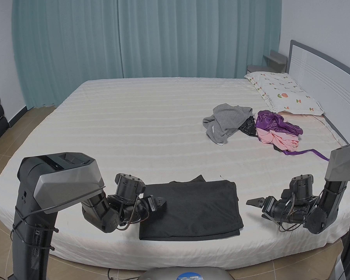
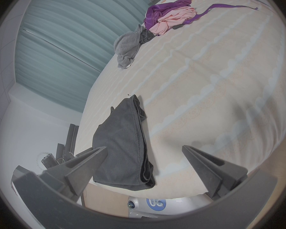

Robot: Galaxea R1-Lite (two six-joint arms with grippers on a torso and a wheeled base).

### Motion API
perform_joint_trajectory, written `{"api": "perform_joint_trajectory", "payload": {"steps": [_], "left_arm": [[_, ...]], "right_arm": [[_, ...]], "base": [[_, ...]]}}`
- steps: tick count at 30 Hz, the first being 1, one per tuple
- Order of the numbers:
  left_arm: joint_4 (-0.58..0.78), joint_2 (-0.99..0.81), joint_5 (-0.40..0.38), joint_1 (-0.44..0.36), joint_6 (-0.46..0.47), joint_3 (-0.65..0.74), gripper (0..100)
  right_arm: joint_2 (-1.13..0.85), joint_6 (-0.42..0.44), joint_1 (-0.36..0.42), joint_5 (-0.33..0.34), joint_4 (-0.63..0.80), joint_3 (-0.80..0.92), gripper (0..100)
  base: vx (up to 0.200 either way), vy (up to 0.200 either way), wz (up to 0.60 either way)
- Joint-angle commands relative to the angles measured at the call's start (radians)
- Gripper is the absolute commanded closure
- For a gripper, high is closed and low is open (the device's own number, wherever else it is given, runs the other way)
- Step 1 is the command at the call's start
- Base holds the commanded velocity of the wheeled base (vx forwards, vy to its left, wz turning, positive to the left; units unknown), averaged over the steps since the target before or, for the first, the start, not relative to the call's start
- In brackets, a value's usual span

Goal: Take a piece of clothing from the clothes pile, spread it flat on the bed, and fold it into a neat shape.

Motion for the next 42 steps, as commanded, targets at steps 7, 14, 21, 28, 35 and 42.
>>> {"api": "perform_joint_trajectory", "payload": {"steps": [7, 14, 21, 28, 35, 42], "left_arm": [[-0.001, -0.002, 0.0, -0.007, -0.035, -0.008, 100], [-0.001, -0.014, 0.011, -0.007, -0.038, 0.007, 100], [0.004, -0.031, 0.02, -0.007, -0.095, 0.016, 100], [0.004, -0.034, 0.034, -0.006, -0.098, 0.023, 100], [0.004, -0.036, 0.048, -0.001, -0.113, 0.024, 100], [0.005, -0.036, 0.054, -0.001, -0.121, 0.032, 100]], "right_arm": [[0.0, 0.0, 0.0, 0.001, -0.002, 0.005, 0], [-0.011, 0.003, -0.017, 0.001, -0.002, 0.011, 0], [-0.008, 0.003, -0.021, 0.004, 0.0, 0.012, 0], [-0.005, 0.003, -0.023, 0.004, 0.0, 0.012, 0], [-0.001, 0.003, -0.029, 0.005, 0.0, 0.017, 0], [0.002, 0.003, -0.027, 0.005, 0.001, 0.02, 0]], "base": [[0.0, 0.0, 0.0], [0.0, 0.0, 0.0], [0.0, 0.0, 0.0], [0.0, 0.0, 0.0], [0.0, 0.0, 0.0], [0.0, 0.0, 0.0]]}}
